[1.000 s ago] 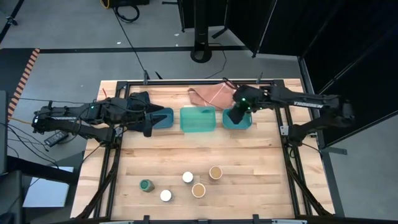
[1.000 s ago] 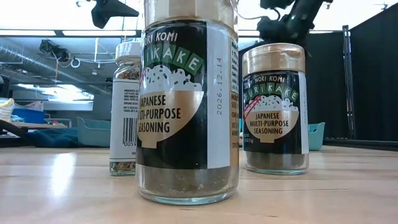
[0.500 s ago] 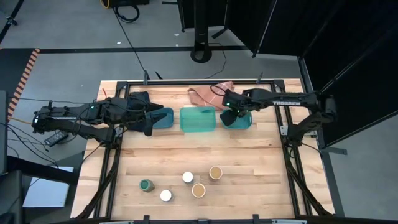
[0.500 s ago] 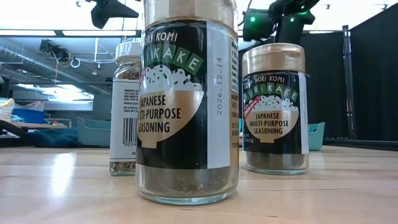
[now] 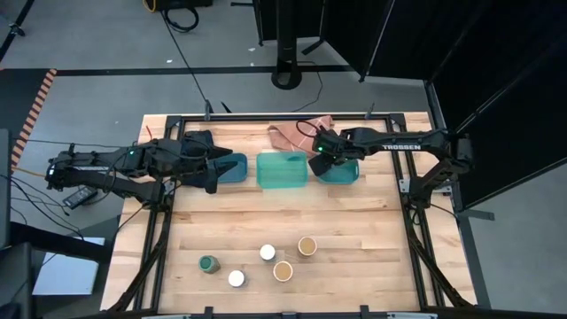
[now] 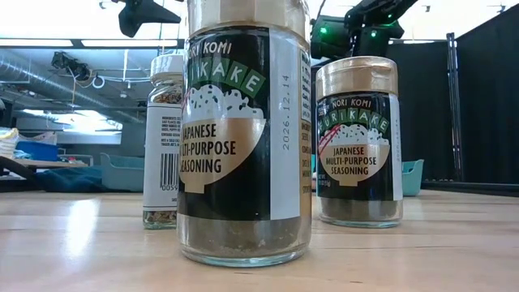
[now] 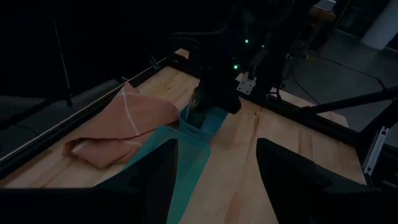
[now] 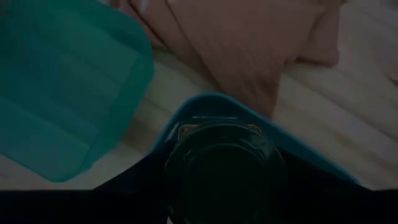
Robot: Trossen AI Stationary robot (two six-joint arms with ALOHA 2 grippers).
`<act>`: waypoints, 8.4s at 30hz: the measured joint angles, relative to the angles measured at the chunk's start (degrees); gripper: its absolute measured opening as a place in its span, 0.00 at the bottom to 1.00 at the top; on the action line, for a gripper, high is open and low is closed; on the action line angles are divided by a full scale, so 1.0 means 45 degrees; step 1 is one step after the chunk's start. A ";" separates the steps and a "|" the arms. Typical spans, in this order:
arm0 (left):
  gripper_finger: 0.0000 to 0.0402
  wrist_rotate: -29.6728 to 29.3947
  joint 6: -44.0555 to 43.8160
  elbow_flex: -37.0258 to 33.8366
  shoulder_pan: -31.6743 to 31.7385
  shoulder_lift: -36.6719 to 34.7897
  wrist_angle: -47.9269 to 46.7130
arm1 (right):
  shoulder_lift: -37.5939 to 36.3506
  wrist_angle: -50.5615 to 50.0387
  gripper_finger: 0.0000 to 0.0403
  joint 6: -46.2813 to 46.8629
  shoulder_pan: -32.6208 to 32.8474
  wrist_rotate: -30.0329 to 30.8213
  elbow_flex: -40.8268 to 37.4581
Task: Sort spices by type
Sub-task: Put the top green seasoning bottle into the light green bin, then put the top white seasoning bottle into the transparent green bin
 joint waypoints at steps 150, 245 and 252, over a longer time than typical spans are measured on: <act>0.69 0.0942 -0.3021 0.4575 -0.6275 1.1613 -0.1385 | 0.0025 -0.7046 0.74 -1.1907 0.0854 -0.1234 0.8185; 0.71 0.3769 0.8384 0.4575 -0.4984 1.1715 -0.4605 | 0.0025 -0.6574 0.73 -1.2329 0.0721 -0.1234 0.8184; 0.71 0.3725 1.0766 0.4575 -0.4580 1.1724 -0.4372 | 0.0025 -0.6566 0.74 -1.2125 0.0436 -0.1234 0.8184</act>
